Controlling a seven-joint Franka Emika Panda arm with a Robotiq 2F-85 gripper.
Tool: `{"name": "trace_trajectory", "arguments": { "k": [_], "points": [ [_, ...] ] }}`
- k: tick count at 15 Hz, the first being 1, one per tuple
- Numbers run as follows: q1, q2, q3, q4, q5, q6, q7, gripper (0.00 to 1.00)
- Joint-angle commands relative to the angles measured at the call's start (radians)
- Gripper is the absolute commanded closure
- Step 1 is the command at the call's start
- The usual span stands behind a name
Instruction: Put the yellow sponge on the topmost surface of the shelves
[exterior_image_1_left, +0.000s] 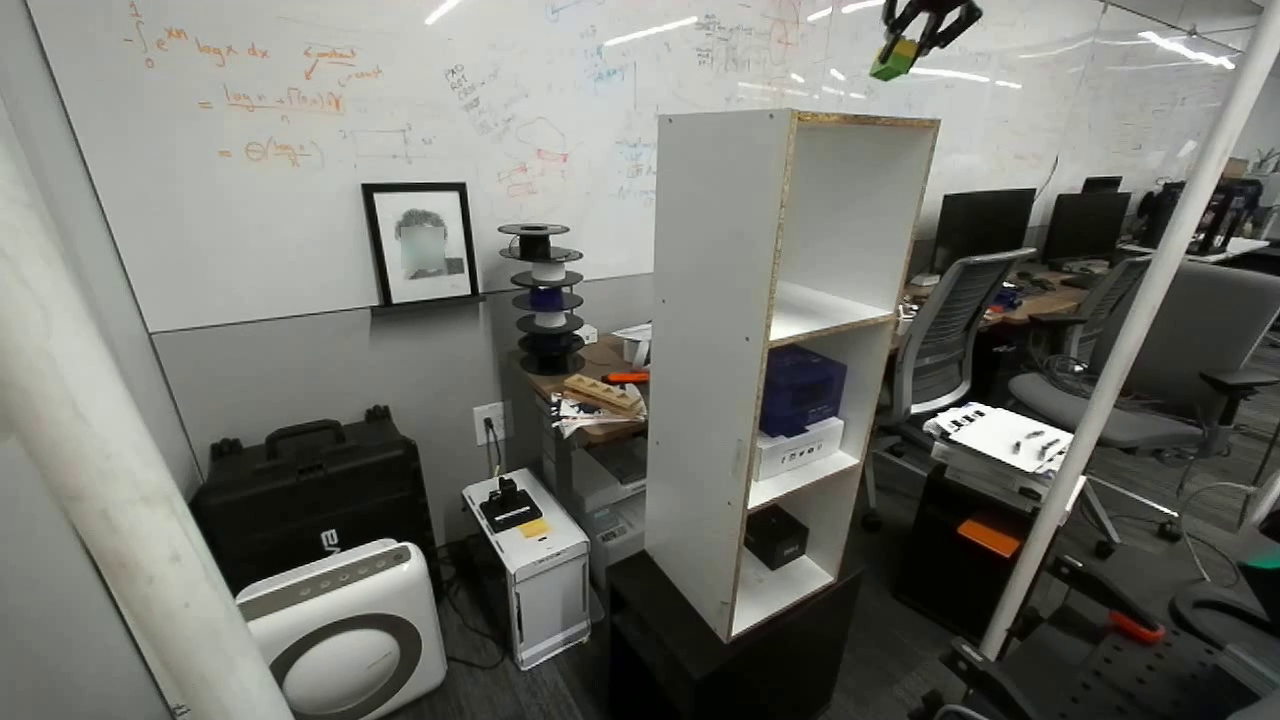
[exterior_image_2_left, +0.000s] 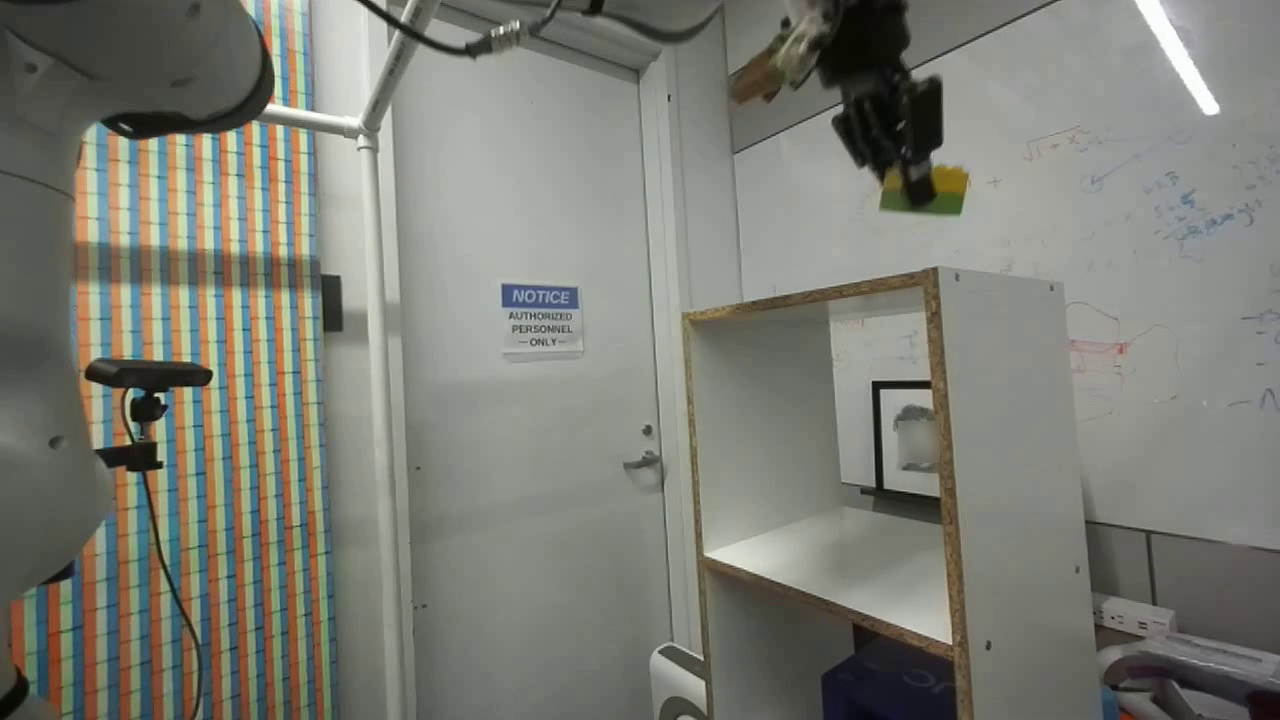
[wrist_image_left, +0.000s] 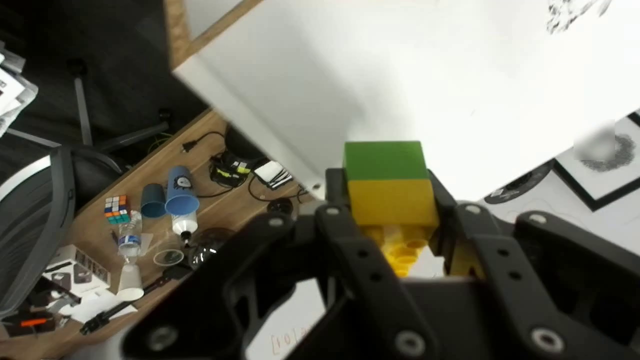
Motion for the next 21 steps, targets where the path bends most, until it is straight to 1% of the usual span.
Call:
{"name": "trace_trajectory", "arguments": {
  "k": [1, 3, 4, 6, 7, 8, 9, 10, 11, 13, 14, 21],
  "points": [
    [0.067, 0.051, 0.053, -0.054, -0.064, 0.106, 0.125, 0.86],
    [0.094, 0.075, 0.086, -0.074, -0.079, 0.137, 0.164, 0.85],
    [0.104, 0.080, 0.093, -0.074, -0.092, 0.166, 0.180, 0.86],
    [0.116, 0.075, 0.100, -0.088, -0.118, 0.172, 0.209, 0.86],
    [0.123, 0.064, 0.102, -0.099, -0.141, 0.169, 0.222, 0.81],
    [0.123, 0.059, 0.099, -0.110, -0.156, 0.167, 0.234, 0.39],
    [0.126, 0.052, 0.098, -0.121, -0.176, 0.172, 0.249, 0.38],
    [0.114, 0.075, 0.101, -0.065, -0.140, 0.152, 0.209, 0.31],
    [0.115, 0.076, 0.102, -0.067, -0.142, 0.155, 0.212, 0.50],
    [0.115, 0.076, 0.102, -0.066, -0.142, 0.155, 0.212, 0.33],
    [0.115, 0.076, 0.102, -0.066, -0.142, 0.154, 0.212, 0.31],
    [0.115, 0.076, 0.102, -0.066, -0.142, 0.154, 0.212, 0.31]
  ]
}}
